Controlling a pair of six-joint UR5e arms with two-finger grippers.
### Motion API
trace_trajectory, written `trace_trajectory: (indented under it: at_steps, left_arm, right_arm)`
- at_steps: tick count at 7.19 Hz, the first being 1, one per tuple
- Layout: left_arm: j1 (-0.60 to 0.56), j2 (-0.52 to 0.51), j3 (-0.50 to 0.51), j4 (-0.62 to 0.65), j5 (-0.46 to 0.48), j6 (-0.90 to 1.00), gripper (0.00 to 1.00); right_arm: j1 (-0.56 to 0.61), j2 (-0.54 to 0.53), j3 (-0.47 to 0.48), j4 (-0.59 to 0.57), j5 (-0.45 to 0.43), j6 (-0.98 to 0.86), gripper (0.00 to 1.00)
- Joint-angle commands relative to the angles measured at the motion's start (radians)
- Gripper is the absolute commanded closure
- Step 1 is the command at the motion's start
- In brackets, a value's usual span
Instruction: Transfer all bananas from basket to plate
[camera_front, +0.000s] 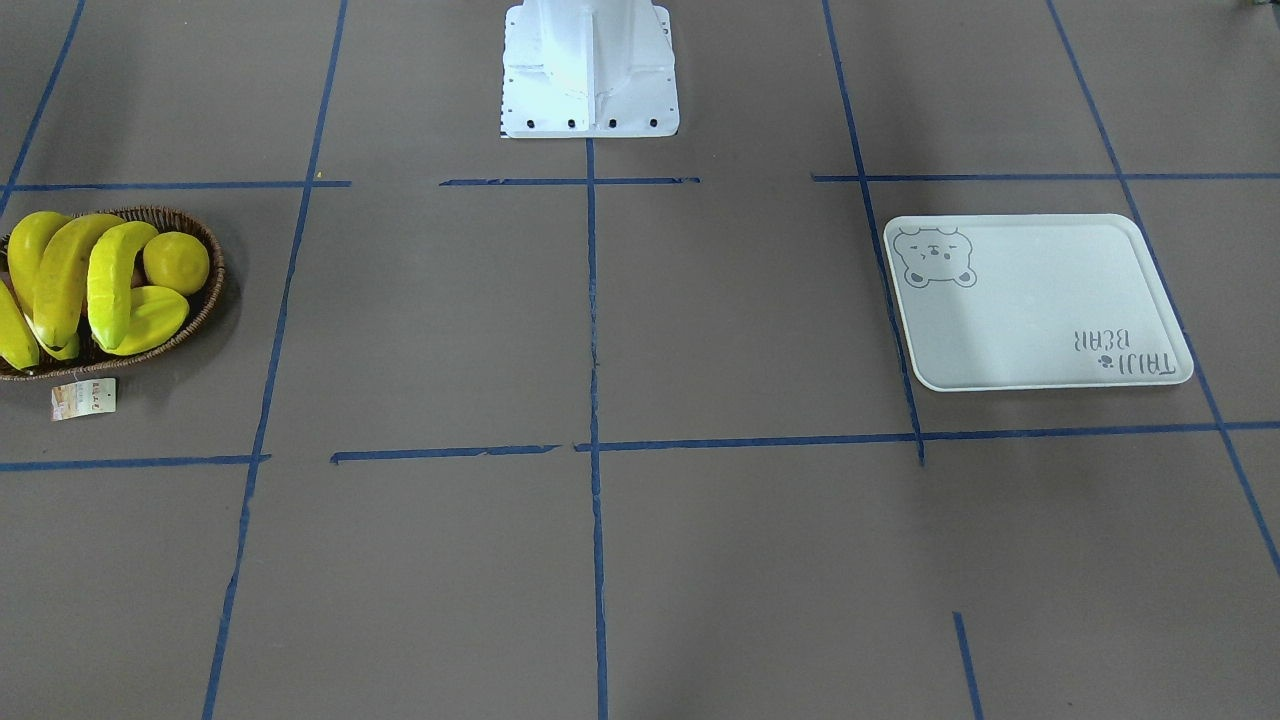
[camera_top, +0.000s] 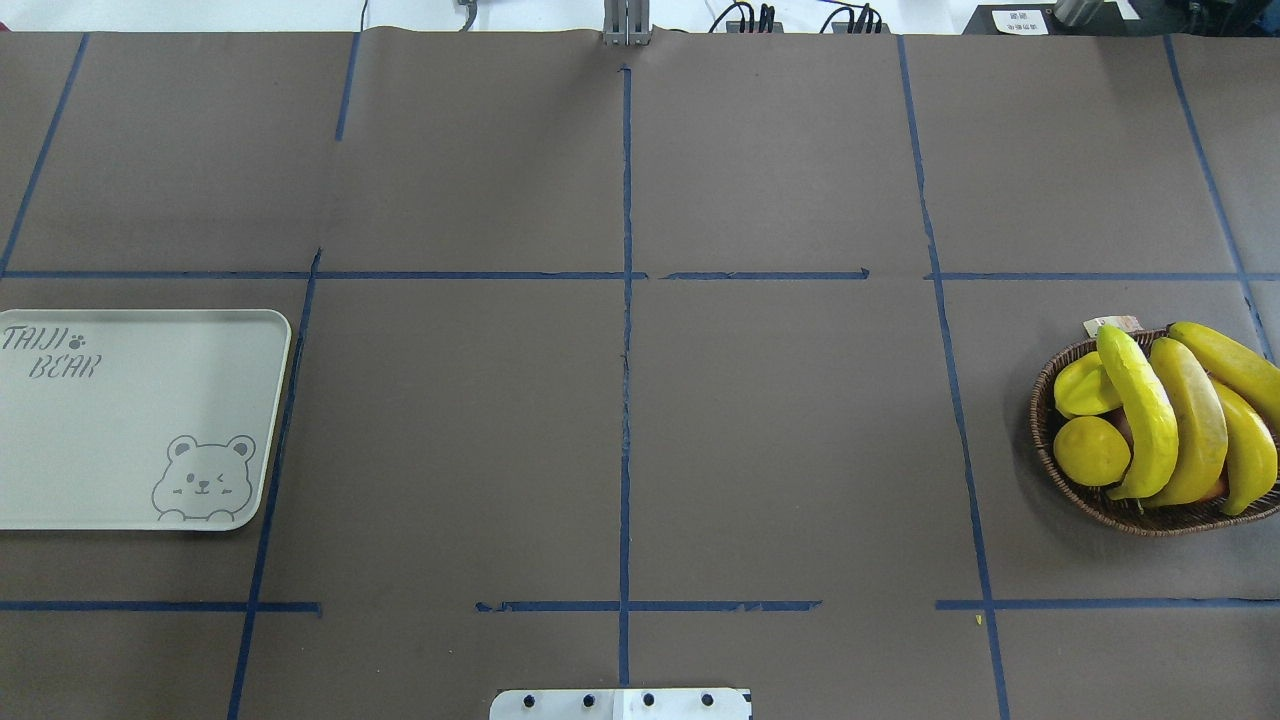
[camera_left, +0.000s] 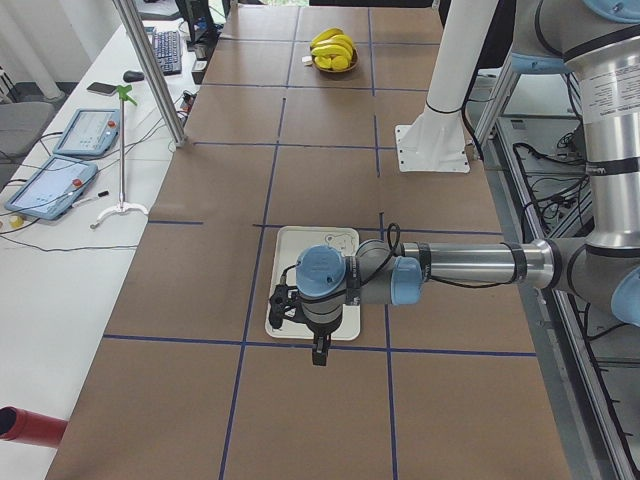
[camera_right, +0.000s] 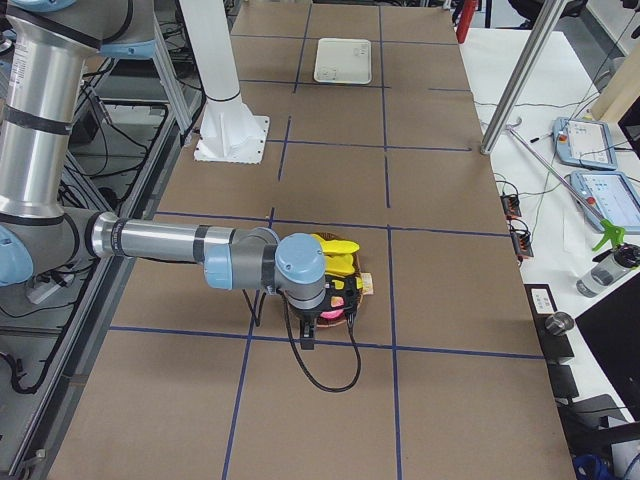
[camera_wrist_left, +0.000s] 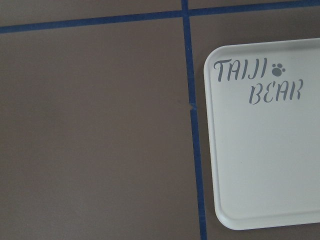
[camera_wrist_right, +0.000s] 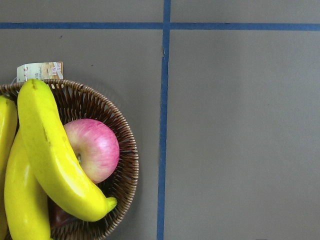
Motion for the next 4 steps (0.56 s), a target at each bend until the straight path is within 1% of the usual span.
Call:
trace_trajectory:
  at_steps: [1,2,3,4]
  left_arm:
    - [0.000,0.000,0.000,0.000,-0.002,0.000,0.00]
    - [0.000,0.001,0.002,0.000,-0.005,0.000,0.00]
    - [0.000,0.002,0.003,0.002,-0.005,0.000,0.00]
    - [0.000,0.002,0.003,0.002,-0.003,-0.002,0.00]
  right_arm:
    - [0.000,-0.006,-0.002,0.022,0.000,-0.001,0.00]
    - [0.000,-0.006,-0.002,0.032,-0.002,-0.002,0.00]
    - [-0.002,-0.008,-0.002,0.076,-0.003,-0.007,0.00]
    - [-0.032,-0.009,-0.002,0.157,-0.003,-0.013,0.00]
